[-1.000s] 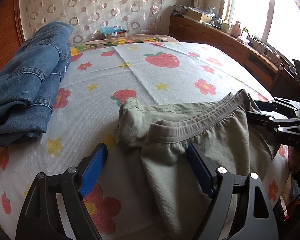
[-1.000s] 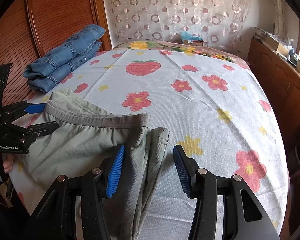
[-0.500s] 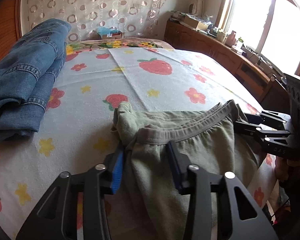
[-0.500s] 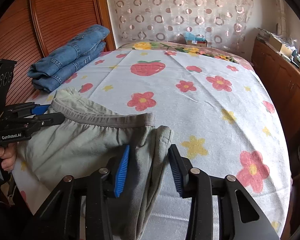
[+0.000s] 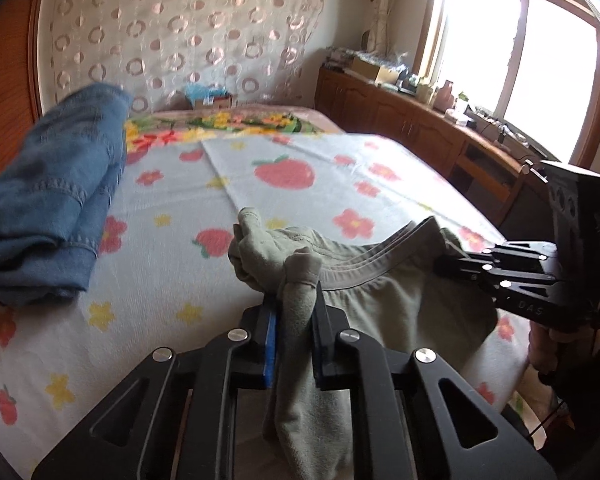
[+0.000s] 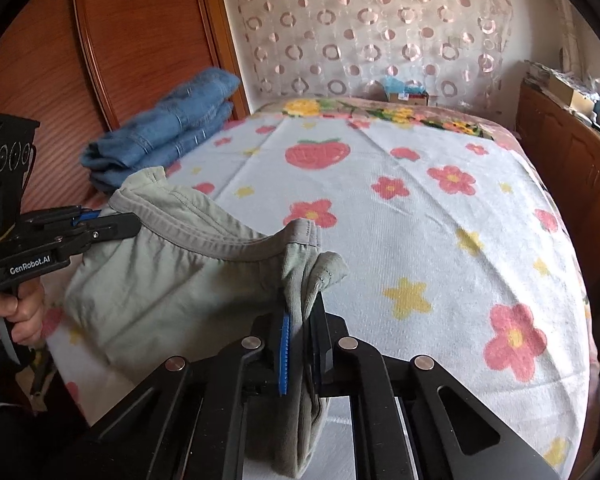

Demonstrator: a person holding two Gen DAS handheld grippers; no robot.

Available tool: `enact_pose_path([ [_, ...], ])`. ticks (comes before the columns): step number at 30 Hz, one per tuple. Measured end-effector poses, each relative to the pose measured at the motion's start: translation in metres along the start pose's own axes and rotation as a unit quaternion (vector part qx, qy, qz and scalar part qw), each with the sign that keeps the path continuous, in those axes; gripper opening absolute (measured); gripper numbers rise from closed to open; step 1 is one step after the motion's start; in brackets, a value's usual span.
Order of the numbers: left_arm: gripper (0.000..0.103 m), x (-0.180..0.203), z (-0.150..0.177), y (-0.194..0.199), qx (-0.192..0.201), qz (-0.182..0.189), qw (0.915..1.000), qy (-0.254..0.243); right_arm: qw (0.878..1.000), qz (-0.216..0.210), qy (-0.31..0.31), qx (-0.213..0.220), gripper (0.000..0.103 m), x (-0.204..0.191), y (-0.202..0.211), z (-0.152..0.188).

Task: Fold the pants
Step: 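Grasp the folded trousers with both grippers and lift them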

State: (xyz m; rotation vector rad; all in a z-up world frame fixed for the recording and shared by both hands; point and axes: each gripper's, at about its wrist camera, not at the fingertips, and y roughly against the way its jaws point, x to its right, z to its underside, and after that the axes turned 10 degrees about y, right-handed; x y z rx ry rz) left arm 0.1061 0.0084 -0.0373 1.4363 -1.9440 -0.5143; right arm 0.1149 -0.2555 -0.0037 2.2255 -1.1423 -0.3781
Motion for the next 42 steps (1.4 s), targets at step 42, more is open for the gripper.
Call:
enact_pose_path([
  [42, 0.015, 0.013, -0.101, 0.109, 0.169, -0.023, 0.9848, -0.032, 0.979, 0.033, 0.097, 0.174, 0.008, -0.008, 0.066, -0.074],
])
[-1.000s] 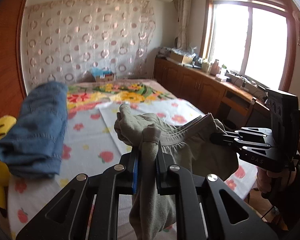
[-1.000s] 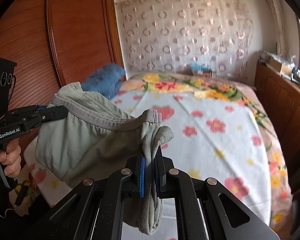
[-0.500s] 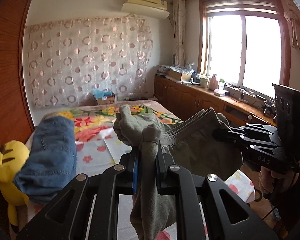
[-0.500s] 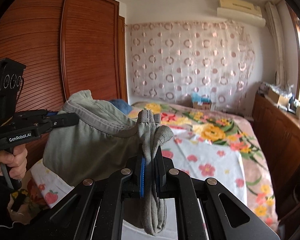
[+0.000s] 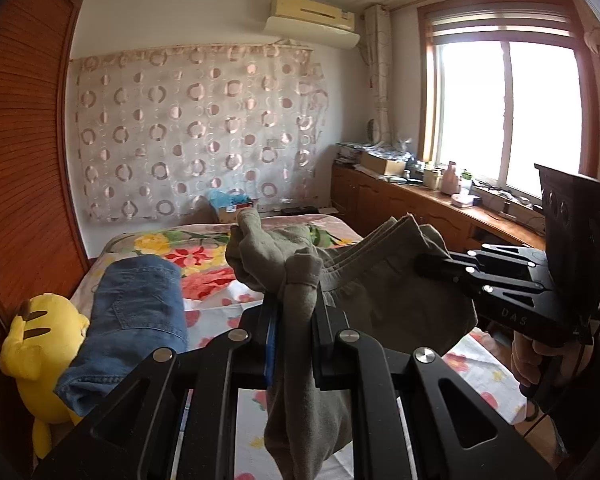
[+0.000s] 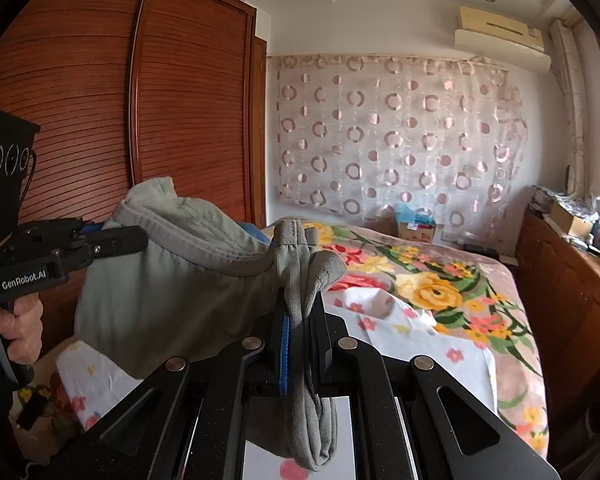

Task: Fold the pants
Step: 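Grasp the folded trousers with both grippers and lift them, then carry the trousers onto the folded blue jeans stack with both grippers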

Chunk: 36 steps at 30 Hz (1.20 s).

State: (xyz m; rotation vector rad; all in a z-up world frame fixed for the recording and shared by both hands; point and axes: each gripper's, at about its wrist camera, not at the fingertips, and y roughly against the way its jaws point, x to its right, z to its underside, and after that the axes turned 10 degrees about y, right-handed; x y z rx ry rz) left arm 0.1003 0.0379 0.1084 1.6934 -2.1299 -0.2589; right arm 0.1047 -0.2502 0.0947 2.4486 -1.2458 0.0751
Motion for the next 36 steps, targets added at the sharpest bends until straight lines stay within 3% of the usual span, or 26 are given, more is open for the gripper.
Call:
enact_pose_path([
  [17, 0.015, -0.055, -0.002, -0.034, 0.005, -0.081, 0.9959, 0.041, 0.998, -0.059, 0.035, 0.004, 0.008, 0.037, -0.090, -0.019],
  [36, 0.015, -0.112, -0.003, -0.054, 0.008, -0.191, 0.9783, 0.082, 0.984, -0.160, 0.061, 0.047, 0.008, 0.072, -0.221, -0.034],
])
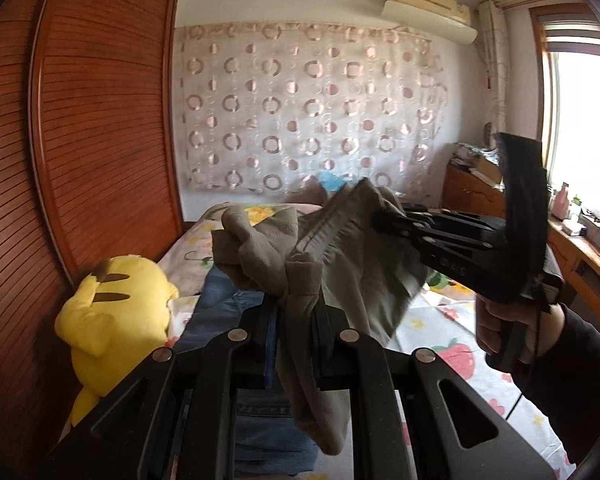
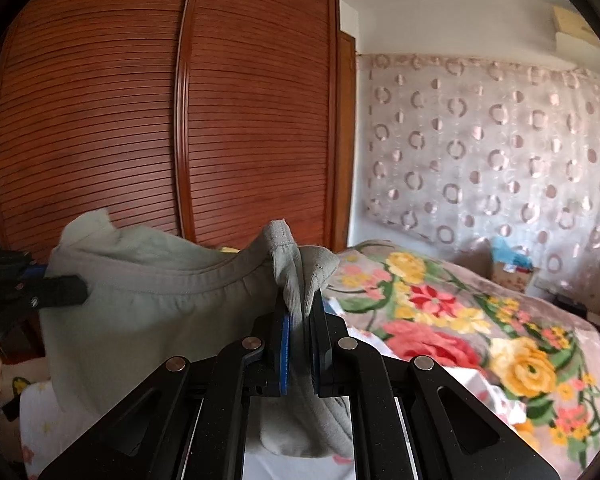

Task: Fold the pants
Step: 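Carry the trousers onto the folded blue jeans stack with both grippers, then open both grippers and press the trousers flat on the jeans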

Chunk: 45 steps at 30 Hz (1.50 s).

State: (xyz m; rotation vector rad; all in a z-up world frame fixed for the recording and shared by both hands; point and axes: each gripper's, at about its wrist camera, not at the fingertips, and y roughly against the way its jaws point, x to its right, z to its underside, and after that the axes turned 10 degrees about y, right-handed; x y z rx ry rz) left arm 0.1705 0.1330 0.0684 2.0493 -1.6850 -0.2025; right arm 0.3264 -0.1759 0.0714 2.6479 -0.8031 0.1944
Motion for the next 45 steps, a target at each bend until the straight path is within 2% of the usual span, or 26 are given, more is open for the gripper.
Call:
enact_pose_path([
  [5, 0.015, -0.011, 0.006, -0.006, -0.008, -0.022, 0.9996, 0.014, 0.999, -0.043, -0.006, -0.004, 0.008, 0.016, -0.046, -0.004],
  [9, 0.015, -0.023, 0.010, -0.011, -0.016, -0.031, 0.9990, 0.028, 0.998, -0.057, 0.007, -0.016, 0.008, 0.019, -0.067, -0.008],
  [19, 0.015, -0.046, 0.023, -0.028, -0.041, -0.049, 0.9963, 0.058, 0.995, -0.074, 0.018, -0.061, 0.008, 0.026, -0.089, -0.012],
  [21, 0.015, -0.051, 0.024, -0.029, -0.047, -0.046, 0.9958, 0.065, 0.995, -0.071, 0.013, -0.066, 0.011, 0.029, -0.087, -0.014],
  [22, 0.015, -0.053, 0.024, -0.029, -0.049, -0.042, 0.9956, 0.068, 0.995, -0.067, 0.011, -0.068, 0.018, 0.030, -0.086, -0.015],
  [25, 0.021, -0.054, 0.023, -0.023, -0.049, -0.035, 0.9953, 0.075, 0.996, -0.060, 0.011, -0.062, 0.036, 0.032, -0.073, -0.021],
  [29, 0.051, -0.051, 0.019, -0.012, -0.030, -0.035, 0.9966, 0.068, 0.997, -0.063, 0.007, -0.053, 0.037, 0.038, -0.048, -0.023],
  [33, 0.066, -0.048, 0.018, -0.020, -0.038, -0.029, 0.9974, 0.055, 0.995, -0.082, 0.023, -0.058, 0.037, 0.031, -0.030, -0.011],
  [38, 0.066, -0.046, 0.029, -0.038, -0.063, -0.031, 0.9966, 0.044, 0.990, -0.110, 0.014, -0.085, 0.037, 0.039, -0.024, 0.005],
  [45, 0.066, -0.049, 0.048, -0.061, -0.104, -0.047, 0.9930, 0.033, 0.989, -0.085, -0.011, -0.119, 0.037, 0.065, -0.055, 0.006],
])
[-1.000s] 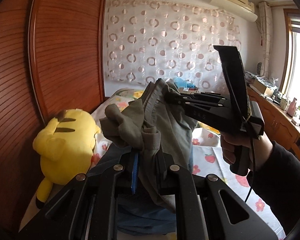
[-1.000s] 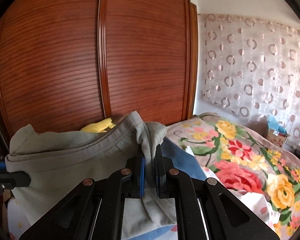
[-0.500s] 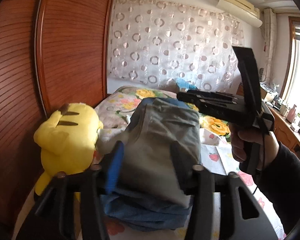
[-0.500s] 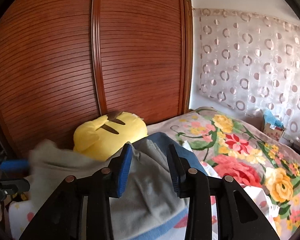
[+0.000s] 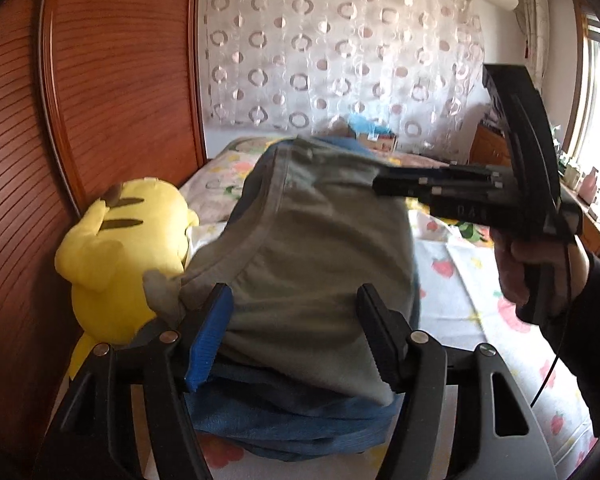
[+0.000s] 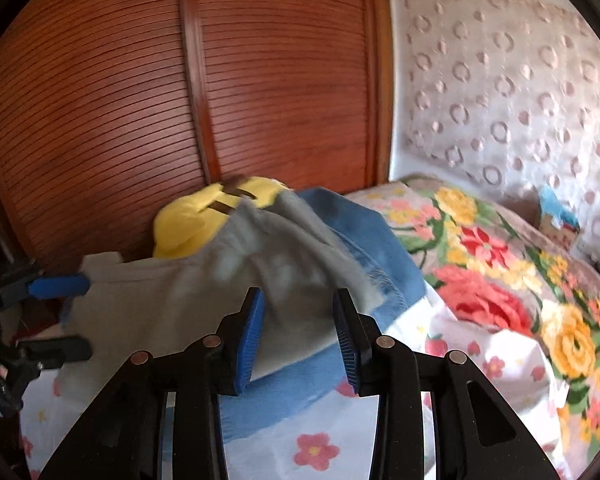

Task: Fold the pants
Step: 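Open both grippers and press the trousers flat on the jeans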

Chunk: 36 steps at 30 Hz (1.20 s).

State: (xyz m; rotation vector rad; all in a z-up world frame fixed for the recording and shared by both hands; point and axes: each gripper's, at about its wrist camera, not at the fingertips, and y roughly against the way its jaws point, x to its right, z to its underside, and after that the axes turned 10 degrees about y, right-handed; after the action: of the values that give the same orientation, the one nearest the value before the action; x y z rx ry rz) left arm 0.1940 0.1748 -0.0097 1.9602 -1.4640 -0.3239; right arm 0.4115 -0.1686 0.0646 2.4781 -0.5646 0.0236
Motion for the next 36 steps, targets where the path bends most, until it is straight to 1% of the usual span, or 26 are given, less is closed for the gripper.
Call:
enact_pose_path([
  [4, 0.066, -0.003, 0.004, -0.007, -0.009, 0.000, 0.9999, 0.004, 1.000, 0.003, -0.019, -0.002, 0.037, 0.012, -0.014, -0.006],
  [6, 0.066, -0.001, 0.005, -0.008, -0.008, -0.001, 1.0000, 0.000, 1.000, 0.000, -0.026, -0.001, 0.037, 0.012, -0.018, -0.007],
  [10, 0.066, 0.000, 0.005, -0.007, -0.008, -0.001, 1.0000, 0.000, 1.000, 0.011, -0.020, -0.003, 0.037, 0.003, -0.022, -0.008],
  [16, 0.066, -0.002, 0.004, -0.005, -0.005, 0.001, 1.0000, 0.003, 0.999, 0.028, -0.022, 0.004, 0.037, -0.016, -0.011, -0.006],
  [23, 0.066, -0.005, 0.002, 0.006, 0.007, -0.001, 1.0000, 0.002, 0.999, 0.016, -0.023, 0.015, 0.037, -0.037, 0.003, 0.001],
  [25, 0.079, -0.007, 0.002, 0.009, 0.010, -0.001, 0.9999, 0.002, 1.000, 0.015, -0.020, 0.017, 0.037, -0.041, 0.007, 0.002],
  [29, 0.091, -0.011, 0.000, 0.015, 0.021, -0.008, 0.9997, 0.005, 1.000, 0.011, -0.018, 0.019, 0.037, -0.045, 0.012, 0.006],
  [32, 0.102, -0.014, -0.001, 0.019, 0.033, -0.027, 0.9991, 0.007, 1.000, 0.008, -0.019, 0.021, 0.037, -0.045, 0.013, 0.006],
  [33, 0.102, -0.014, -0.001, 0.019, 0.035, -0.031, 0.9989, 0.006, 1.000, 0.009, -0.019, 0.021, 0.037, -0.045, 0.013, 0.006],
  [35, 0.102, -0.015, -0.001, 0.021, 0.038, -0.035, 0.9987, 0.005, 1.000, 0.009, -0.020, 0.021, 0.043, -0.046, 0.014, 0.007],
  [36, 0.102, -0.016, -0.002, 0.021, 0.037, -0.036, 0.9987, 0.005, 1.000, 0.007, -0.018, 0.021, 0.044, -0.046, 0.014, 0.007],
])
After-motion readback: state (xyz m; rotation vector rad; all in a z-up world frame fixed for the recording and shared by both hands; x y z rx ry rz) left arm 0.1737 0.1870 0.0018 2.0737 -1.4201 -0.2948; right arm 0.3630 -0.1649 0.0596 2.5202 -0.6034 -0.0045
